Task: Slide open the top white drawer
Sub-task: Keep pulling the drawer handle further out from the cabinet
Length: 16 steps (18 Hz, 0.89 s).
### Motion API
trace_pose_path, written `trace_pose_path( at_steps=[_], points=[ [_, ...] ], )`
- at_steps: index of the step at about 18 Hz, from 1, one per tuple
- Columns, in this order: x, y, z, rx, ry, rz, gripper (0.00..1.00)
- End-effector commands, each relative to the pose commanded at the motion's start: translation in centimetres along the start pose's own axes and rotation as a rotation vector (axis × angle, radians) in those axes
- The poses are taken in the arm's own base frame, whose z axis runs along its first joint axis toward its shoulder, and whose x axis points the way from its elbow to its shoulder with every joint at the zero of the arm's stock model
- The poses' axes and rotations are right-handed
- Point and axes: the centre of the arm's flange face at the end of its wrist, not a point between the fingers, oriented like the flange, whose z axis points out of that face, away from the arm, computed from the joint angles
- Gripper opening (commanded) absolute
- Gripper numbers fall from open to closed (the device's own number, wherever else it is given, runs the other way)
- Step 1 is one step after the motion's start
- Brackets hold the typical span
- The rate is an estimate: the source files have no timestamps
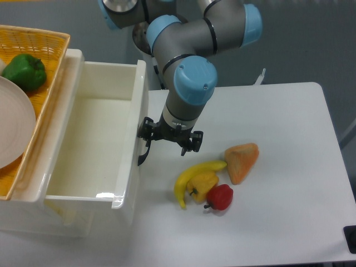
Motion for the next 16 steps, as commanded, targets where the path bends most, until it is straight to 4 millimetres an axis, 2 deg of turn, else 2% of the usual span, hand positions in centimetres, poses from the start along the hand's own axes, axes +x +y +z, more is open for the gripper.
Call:
trace_pose_path(
  at_steps=[16],
  points=[
    [-0.44,0.23,0.63,0.005,0.056,-0.028,1.00]
  ],
)
